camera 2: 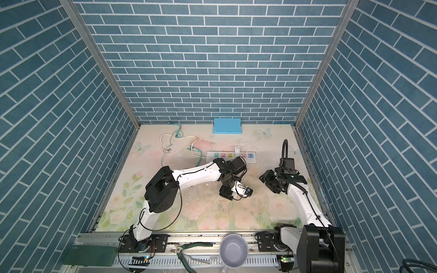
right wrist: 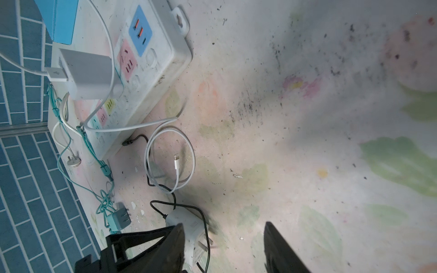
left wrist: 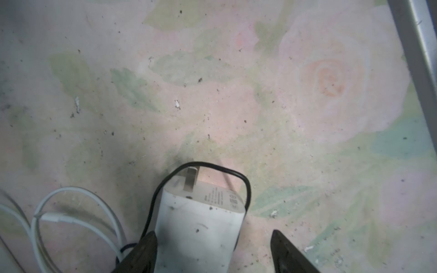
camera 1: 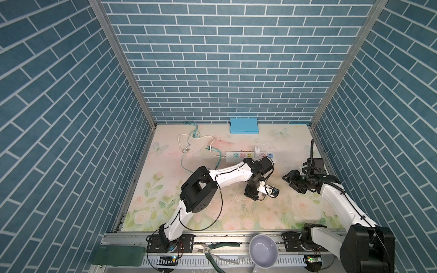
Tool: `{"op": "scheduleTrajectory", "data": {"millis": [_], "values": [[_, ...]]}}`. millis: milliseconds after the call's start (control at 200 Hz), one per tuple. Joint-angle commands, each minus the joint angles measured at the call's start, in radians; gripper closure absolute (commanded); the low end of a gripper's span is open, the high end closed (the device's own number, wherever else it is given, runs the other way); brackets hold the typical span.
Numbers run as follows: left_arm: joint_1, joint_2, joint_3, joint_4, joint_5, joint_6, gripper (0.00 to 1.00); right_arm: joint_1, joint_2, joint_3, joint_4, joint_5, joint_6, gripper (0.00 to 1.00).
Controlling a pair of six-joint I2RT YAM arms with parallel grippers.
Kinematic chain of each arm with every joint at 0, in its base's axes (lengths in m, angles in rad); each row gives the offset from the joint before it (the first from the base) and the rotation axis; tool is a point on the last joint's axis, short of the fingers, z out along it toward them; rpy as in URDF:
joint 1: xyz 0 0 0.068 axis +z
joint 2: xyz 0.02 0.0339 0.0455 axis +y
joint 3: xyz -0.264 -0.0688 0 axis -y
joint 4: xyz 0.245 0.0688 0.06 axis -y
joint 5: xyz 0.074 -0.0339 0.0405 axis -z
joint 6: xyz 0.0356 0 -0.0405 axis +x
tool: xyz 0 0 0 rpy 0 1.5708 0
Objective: Insert plugs into power strip
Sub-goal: Pick up the plug from the center of the table.
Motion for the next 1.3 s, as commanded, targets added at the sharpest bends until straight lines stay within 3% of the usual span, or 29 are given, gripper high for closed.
{"op": "scheduleTrajectory", "data": {"millis": [0,235,480,705,950,1060,1165,1245,1290], "values": [[0.007,0.047,0.024,0.028,-0.024,0.040,0.23,-0.008,-0.003,-0.006,0.010,-0.023,-0.020,0.46],[0.008,0.176,0.168,-0.073,-0.088,0.077,0.23,-0.016,0.003,-0.015,0.029,-0.036,-0.022,0.46],[0.008,0.184,0.181,-0.067,-0.051,0.070,0.26,-0.025,0.001,-0.027,0.040,-0.040,-0.022,0.46],[0.007,0.201,0.262,-0.168,-0.048,0.010,0.44,-0.029,0.014,-0.040,0.052,-0.053,-0.032,0.46],[0.020,0.210,0.440,-0.217,-0.014,-0.295,0.47,-0.028,0.067,0.020,-0.016,-0.101,-0.119,0.46],[0.050,0.294,0.684,-0.335,-0.003,-0.545,0.46,-0.029,0.049,0.045,-0.028,-0.106,-0.137,0.46],[0.077,0.384,0.929,-0.493,0.020,-0.712,0.52,-0.027,0.025,0.060,-0.035,-0.094,-0.157,0.46],[0.098,0.401,0.997,-0.537,0.053,-0.816,0.55,-0.027,-0.014,0.066,-0.048,-0.053,-0.172,0.46],[0.107,0.386,0.985,-0.540,0.055,-0.863,0.52,-0.025,-0.046,0.066,-0.055,-0.043,-0.188,0.46]]}}
